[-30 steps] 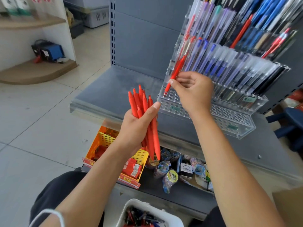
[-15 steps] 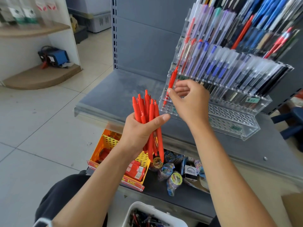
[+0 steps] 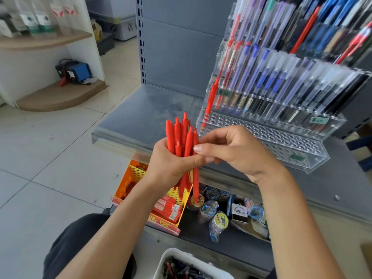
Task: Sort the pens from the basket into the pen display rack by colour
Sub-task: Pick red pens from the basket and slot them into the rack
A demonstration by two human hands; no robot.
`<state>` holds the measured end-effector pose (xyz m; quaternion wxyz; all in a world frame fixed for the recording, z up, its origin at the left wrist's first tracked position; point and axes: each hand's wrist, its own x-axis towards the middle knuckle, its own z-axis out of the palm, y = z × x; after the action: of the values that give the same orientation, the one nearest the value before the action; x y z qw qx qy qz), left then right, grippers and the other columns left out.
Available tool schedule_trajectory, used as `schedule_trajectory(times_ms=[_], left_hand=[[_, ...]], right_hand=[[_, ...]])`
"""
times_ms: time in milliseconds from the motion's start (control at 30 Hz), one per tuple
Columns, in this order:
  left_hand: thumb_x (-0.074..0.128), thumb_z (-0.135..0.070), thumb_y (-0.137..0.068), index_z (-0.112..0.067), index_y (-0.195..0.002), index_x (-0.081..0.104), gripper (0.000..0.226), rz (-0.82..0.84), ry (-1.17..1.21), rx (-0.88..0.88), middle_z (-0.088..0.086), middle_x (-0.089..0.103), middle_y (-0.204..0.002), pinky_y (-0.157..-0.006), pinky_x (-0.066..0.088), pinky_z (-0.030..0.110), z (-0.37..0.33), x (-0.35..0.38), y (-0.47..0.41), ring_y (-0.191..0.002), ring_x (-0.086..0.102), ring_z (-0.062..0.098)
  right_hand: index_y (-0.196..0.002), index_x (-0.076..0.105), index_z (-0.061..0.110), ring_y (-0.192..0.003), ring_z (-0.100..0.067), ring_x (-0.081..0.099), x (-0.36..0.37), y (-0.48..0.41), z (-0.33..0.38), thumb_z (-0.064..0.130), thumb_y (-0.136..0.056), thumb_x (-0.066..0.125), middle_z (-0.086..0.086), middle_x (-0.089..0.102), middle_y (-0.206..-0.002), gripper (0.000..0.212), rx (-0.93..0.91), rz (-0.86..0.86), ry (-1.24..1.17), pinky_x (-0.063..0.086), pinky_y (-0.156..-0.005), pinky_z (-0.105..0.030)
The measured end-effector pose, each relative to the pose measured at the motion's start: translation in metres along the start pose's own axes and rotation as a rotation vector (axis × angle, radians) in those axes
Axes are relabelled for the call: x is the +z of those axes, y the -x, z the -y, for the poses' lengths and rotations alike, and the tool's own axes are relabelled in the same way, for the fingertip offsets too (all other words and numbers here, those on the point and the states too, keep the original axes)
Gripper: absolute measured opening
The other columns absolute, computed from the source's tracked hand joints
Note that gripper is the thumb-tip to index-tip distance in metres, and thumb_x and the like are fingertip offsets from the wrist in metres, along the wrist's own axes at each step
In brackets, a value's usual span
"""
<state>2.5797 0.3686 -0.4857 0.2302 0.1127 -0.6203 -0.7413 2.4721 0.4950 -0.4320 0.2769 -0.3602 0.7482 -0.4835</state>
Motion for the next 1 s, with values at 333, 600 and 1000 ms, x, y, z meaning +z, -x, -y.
schedule_trajectory(times_ms=[333,600,1000], left_hand=[[0.091,-0.03,-0.063,0.01,-0.078,0.056,0.055,-0.062,-0.028,-0.05,0.014,0.054,-0.066,-0.062,0.051,0.032,0.006,-0.004,-0.003,-0.062,0.055,0.022],[0.089,-0.031,-0.068,0.007,-0.075,0.053,0.053,-0.063,-0.001,-0.083,0.012,0.05,-0.06,-0.06,0.049,0.03,0.008,-0.004,-0.005,-0.057,0.052,0.02],[0.089,-0.032,-0.066,0.013,-0.078,0.052,0.06,-0.057,0.002,-0.118,0.014,0.051,-0.062,-0.062,0.051,0.03,0.006,-0.006,-0.006,-0.057,0.053,0.02]], right_hand=[[-0.097,0.071,0.021,-0.081,-0.009,0.072,0.001,-0.017,0.009,0.02,-0.095,0.071,0.007,0.075,-0.087,0.003,-0.464,-0.547,0.019,0.058,-0.073,-0.025],[-0.102,0.069,0.018,-0.083,-0.004,0.07,-0.001,-0.037,0.007,0.018,-0.097,0.069,0.007,0.072,-0.09,0.005,-0.703,-0.852,0.155,0.055,-0.075,-0.022],[-0.098,0.07,0.025,-0.075,0.003,0.068,-0.006,-0.053,0.005,0.027,-0.095,0.07,0.022,0.066,-0.081,0.004,-0.57,-0.883,0.242,0.05,-0.07,-0.009]])
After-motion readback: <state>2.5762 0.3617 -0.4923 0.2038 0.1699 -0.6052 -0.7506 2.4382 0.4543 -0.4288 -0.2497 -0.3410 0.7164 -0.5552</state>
